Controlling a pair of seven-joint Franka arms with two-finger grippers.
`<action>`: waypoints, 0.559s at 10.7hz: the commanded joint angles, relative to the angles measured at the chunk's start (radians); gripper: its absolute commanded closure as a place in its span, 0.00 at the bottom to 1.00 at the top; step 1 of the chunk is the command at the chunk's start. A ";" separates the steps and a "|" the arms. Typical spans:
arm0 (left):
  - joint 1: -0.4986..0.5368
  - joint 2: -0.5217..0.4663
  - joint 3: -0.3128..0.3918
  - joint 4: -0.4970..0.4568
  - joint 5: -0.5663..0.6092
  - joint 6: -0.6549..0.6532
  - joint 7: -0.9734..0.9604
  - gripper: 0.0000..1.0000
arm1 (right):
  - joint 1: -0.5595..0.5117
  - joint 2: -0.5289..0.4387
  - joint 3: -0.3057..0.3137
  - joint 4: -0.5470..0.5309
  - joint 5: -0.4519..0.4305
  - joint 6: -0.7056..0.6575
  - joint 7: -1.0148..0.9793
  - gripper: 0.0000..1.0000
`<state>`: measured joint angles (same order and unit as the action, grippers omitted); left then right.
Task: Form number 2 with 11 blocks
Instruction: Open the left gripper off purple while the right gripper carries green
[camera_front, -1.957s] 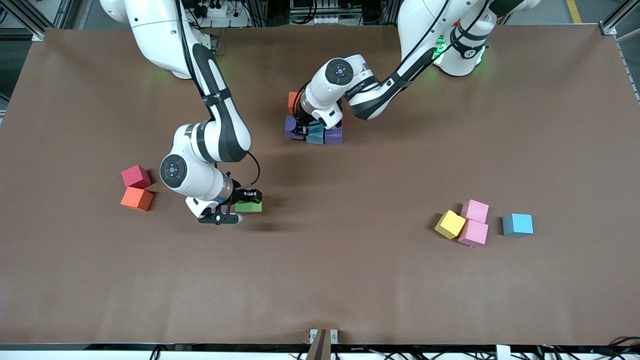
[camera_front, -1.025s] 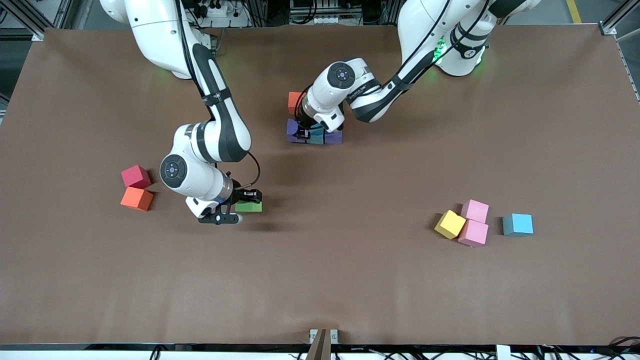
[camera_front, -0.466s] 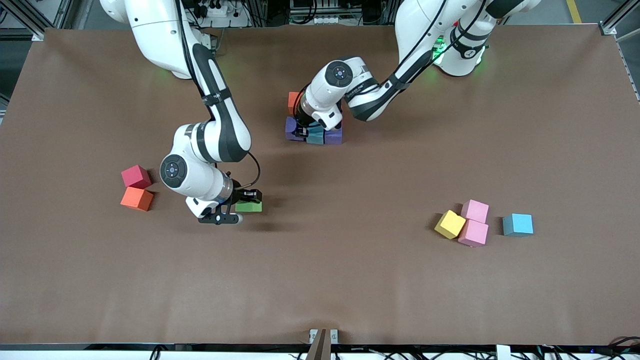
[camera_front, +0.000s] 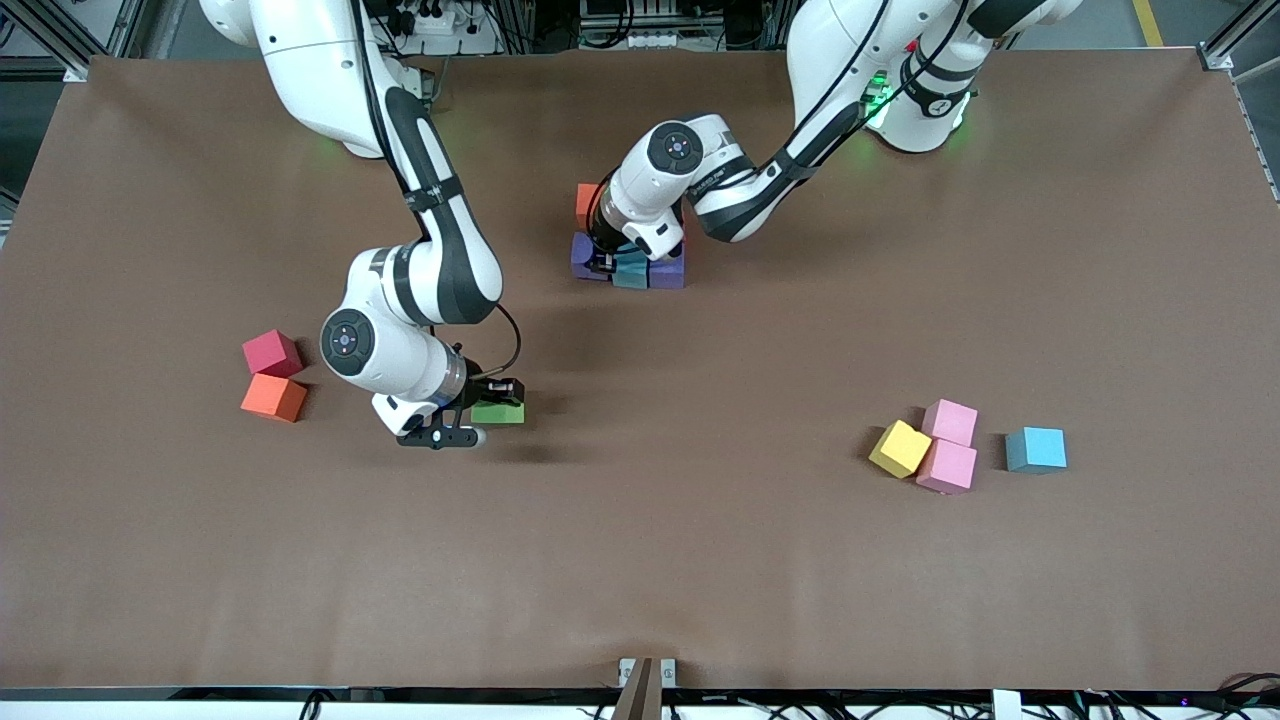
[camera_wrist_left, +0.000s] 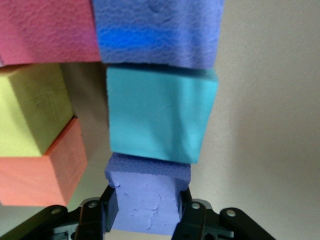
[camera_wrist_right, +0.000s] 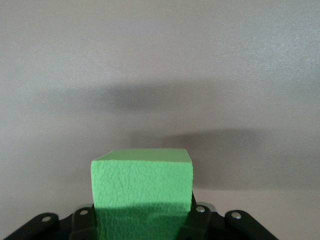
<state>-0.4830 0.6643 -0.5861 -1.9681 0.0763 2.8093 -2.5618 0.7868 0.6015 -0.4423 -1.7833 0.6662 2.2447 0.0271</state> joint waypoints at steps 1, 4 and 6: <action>-0.031 0.006 0.031 -0.003 0.028 0.027 -0.006 0.51 | -0.003 -0.009 0.004 -0.001 -0.008 -0.010 0.005 0.80; -0.031 0.006 0.031 -0.003 0.028 0.029 -0.006 0.50 | -0.001 -0.009 0.004 -0.001 -0.008 -0.010 0.007 0.80; -0.031 0.004 0.031 -0.003 0.030 0.027 -0.006 0.27 | -0.001 -0.009 0.004 -0.001 -0.008 -0.010 0.008 0.80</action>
<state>-0.5050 0.6716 -0.5652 -1.9683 0.0801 2.8212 -2.5617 0.7870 0.6015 -0.4420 -1.7833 0.6662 2.2446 0.0271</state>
